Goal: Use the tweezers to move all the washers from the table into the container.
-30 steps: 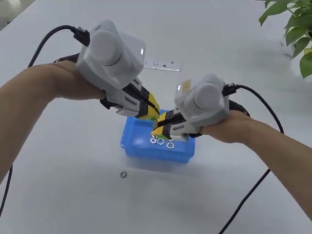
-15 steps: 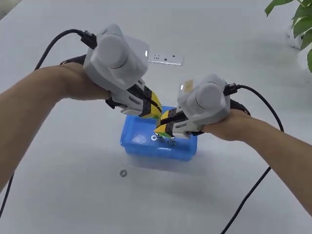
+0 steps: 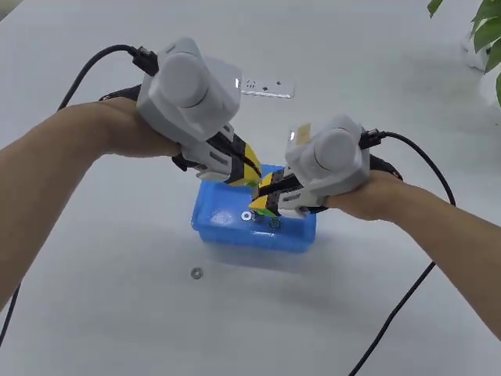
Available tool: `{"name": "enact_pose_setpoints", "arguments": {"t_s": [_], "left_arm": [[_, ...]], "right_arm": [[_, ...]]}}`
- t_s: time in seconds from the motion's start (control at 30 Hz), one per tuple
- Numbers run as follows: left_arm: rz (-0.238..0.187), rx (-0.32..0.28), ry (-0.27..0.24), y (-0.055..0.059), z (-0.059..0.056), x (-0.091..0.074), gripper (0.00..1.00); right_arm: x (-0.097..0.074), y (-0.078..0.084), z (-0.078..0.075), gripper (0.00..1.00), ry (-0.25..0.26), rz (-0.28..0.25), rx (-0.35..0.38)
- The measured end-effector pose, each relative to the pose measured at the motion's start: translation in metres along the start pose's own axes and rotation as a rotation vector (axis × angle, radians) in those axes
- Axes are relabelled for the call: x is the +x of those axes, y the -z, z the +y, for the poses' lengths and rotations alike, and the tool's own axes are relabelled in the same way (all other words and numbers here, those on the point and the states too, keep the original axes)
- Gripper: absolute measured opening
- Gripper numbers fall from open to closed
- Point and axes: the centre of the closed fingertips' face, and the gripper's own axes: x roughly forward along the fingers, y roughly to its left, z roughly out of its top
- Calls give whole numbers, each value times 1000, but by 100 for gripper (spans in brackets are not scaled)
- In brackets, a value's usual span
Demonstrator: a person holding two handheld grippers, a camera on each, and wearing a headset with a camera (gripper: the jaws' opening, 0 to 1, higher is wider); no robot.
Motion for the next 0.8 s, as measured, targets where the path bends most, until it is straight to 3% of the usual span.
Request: {"name": "enact_pose_setpoints", "arguments": {"t_s": [0.37,0.8], "left_arm": [[-2,8,3,-5,-5,-5,6],[-9,13,-5,-16,-14,-23,6]], "right_arm": [[-7,-4,3,10,10,2,-14],[-17,-18,8,10,29,-2,-37]]}}
